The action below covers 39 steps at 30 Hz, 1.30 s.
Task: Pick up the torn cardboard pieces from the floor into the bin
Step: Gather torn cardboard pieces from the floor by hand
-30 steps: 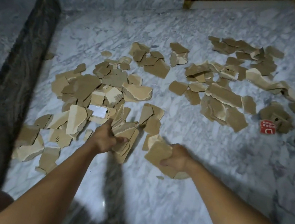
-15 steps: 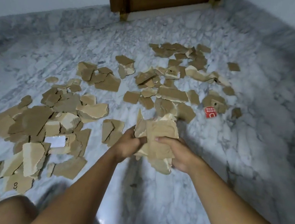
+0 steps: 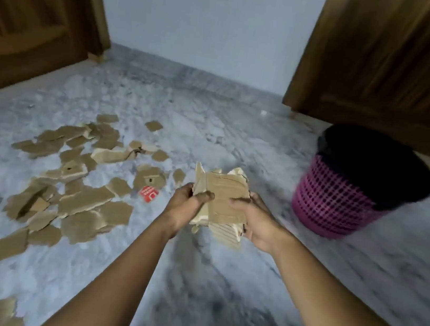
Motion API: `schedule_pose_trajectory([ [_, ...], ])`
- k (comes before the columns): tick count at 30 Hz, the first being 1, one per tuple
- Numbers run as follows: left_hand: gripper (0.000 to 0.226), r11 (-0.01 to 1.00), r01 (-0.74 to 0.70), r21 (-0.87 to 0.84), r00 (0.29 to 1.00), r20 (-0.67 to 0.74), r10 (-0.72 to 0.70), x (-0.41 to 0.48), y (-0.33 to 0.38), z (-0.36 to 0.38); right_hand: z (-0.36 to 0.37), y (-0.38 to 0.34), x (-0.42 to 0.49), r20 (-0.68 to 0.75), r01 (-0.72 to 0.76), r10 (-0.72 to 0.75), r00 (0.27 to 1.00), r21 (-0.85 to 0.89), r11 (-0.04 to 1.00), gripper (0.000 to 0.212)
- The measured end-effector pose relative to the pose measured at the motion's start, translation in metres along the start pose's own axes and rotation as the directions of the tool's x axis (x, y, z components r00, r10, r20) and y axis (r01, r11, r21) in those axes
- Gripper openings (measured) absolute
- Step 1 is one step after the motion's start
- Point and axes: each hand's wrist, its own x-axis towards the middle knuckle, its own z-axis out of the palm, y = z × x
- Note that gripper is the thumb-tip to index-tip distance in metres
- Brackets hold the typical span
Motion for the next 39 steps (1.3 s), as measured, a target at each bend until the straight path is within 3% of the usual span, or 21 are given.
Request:
schedule_pose_trajectory([
  [3,0.021,0.995,-0.082,0.058,0.990,0.124,0.075,0.031,0.053,0.073,-0.080,-0.038,-0.005,-0.122,0.064,-0.065,0.990,-0.005,0.998,0.044],
  [6,0.020,0.975,-0.197,0.105,0.968,0.180,0.177,0.065,0.104,0.152,-0.157,-0.077,-0.003,-0.243,0.116,-0.121,0.962,-0.036,0.993,0.068],
  [10,0.027,0.960,-0.256,0.113,0.953,0.197,0.231,0.111,0.157,0.256,-0.253,-0.127,0.008,-0.415,0.201,-0.216,0.884,-0.081,0.976,0.081],
  [14,0.034,0.962,-0.238,0.135,0.951,0.234,0.203,0.154,0.178,0.335,-0.329,-0.147,0.034,-0.492,0.230,-0.265,0.829,-0.132,0.964,0.060],
  [19,0.030,0.950,-0.243,0.195,0.945,0.267,0.187,0.193,0.171,0.387,-0.384,-0.140,0.068,-0.518,0.142,-0.226,0.825,-0.197,0.970,0.058],
  [22,0.047,0.953,-0.239,0.188,0.933,0.316,0.172,0.211,0.161,0.394,-0.398,-0.137,0.081,-0.522,-0.001,-0.192,0.831,-0.347,0.938,0.069],
  [24,0.060,0.922,-0.269,0.279,0.942,0.274,0.192,0.218,0.155,0.386,-0.399,-0.137,0.083,-0.538,-0.073,-0.189,0.821,-0.428,0.901,0.073],
  [26,0.047,0.916,-0.292,0.274,0.949,0.202,0.242,0.216,0.151,0.371,-0.392,-0.137,0.086,-0.538,-0.066,-0.228,0.812,-0.472,0.879,0.072],
  [29,0.020,0.899,-0.380,0.218,0.925,0.095,0.368,0.201,0.150,0.333,-0.360,-0.138,0.091,-0.444,0.045,-0.328,0.834,-0.538,0.842,0.053],
  [32,0.014,0.869,-0.430,0.246,0.888,-0.059,0.456,0.184,0.140,0.271,-0.291,-0.141,0.093,-0.256,0.201,-0.428,0.867,-0.606,0.770,0.030],
  [35,0.015,0.871,-0.363,0.332,0.874,-0.204,0.442,0.152,0.113,0.185,-0.195,-0.128,0.100,-0.035,0.320,-0.474,0.880,-0.695,0.644,0.022],
  [39,0.014,0.897,-0.197,0.395,0.856,-0.377,0.354,0.083,0.047,0.052,-0.056,-0.082,0.090,0.313,0.468,-0.360,0.879,-0.716,0.519,0.016],
])
